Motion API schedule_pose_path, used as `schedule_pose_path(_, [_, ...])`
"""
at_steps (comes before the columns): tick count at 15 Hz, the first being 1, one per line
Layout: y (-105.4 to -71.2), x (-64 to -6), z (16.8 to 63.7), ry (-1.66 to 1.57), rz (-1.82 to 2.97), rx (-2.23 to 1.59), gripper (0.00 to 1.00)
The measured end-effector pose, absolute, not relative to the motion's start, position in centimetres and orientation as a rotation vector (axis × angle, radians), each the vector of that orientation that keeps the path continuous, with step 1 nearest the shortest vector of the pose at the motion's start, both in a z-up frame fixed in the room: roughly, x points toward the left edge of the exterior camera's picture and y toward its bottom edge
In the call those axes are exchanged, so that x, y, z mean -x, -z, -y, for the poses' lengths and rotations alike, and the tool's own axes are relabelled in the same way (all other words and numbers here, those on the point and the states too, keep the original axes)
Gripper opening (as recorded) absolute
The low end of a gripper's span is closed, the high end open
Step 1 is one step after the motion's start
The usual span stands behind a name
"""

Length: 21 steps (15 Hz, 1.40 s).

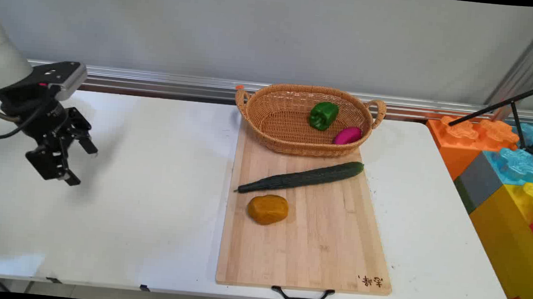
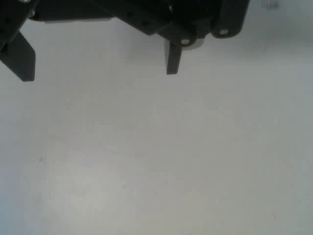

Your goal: Pick up the potato from the cutting board

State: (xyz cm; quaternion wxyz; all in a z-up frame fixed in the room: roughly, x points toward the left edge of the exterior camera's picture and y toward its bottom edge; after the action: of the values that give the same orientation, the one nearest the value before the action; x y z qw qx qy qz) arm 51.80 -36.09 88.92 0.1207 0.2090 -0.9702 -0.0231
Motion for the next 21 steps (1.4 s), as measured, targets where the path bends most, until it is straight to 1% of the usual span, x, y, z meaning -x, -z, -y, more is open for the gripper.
schedule_pose_path(3, [-88.6,-51.0,36.4,0.058,2.797,-0.592,1.00])
schedule_pose_path(6, [-88.6,-48.8,37.2,0.040,2.745,-0.573,1.00])
schedule_pose_path(16, [-90.4,-37.2,40.9,0.008,2.614,-0.507,1.00])
schedule_pose_path(21, [-90.4,-32.1,42.3,-0.021,2.581,-0.513,1.00])
